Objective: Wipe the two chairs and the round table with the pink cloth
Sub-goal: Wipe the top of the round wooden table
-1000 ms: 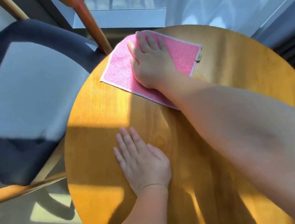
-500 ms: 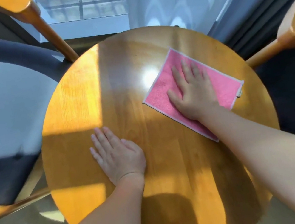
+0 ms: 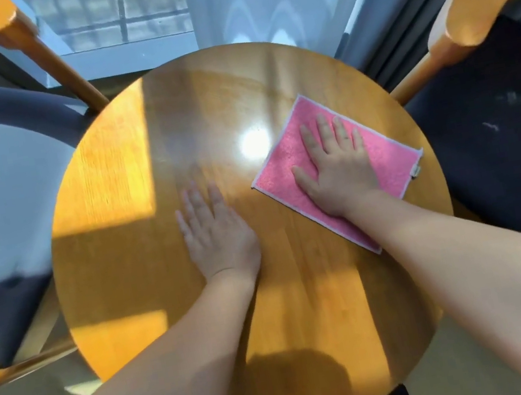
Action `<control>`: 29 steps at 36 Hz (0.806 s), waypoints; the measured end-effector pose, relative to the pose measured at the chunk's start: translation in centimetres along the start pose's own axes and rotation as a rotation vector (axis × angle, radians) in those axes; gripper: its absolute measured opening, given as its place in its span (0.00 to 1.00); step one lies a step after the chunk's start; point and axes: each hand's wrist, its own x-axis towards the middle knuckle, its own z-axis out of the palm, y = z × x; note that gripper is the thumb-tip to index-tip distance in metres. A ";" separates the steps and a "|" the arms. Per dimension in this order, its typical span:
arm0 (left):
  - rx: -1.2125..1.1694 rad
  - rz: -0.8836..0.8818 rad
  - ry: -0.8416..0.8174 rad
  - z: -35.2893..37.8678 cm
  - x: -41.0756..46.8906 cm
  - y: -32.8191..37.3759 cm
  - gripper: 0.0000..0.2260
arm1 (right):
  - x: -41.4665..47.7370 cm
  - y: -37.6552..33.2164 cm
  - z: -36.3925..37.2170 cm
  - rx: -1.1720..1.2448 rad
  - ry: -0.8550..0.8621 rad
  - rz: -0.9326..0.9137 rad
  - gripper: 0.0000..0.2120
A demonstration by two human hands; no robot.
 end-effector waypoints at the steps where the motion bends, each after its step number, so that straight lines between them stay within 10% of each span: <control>1: -0.003 -0.008 -0.025 0.4 0.1 0.7 0.25 | -0.1 0.1 0.0 0.002 0.004 -0.006 0.35; 29: 0.122 -0.047 -0.106 1.2 0.2 1.9 0.31 | 6.5 5.7 -1.9 -0.029 0.039 0.239 0.41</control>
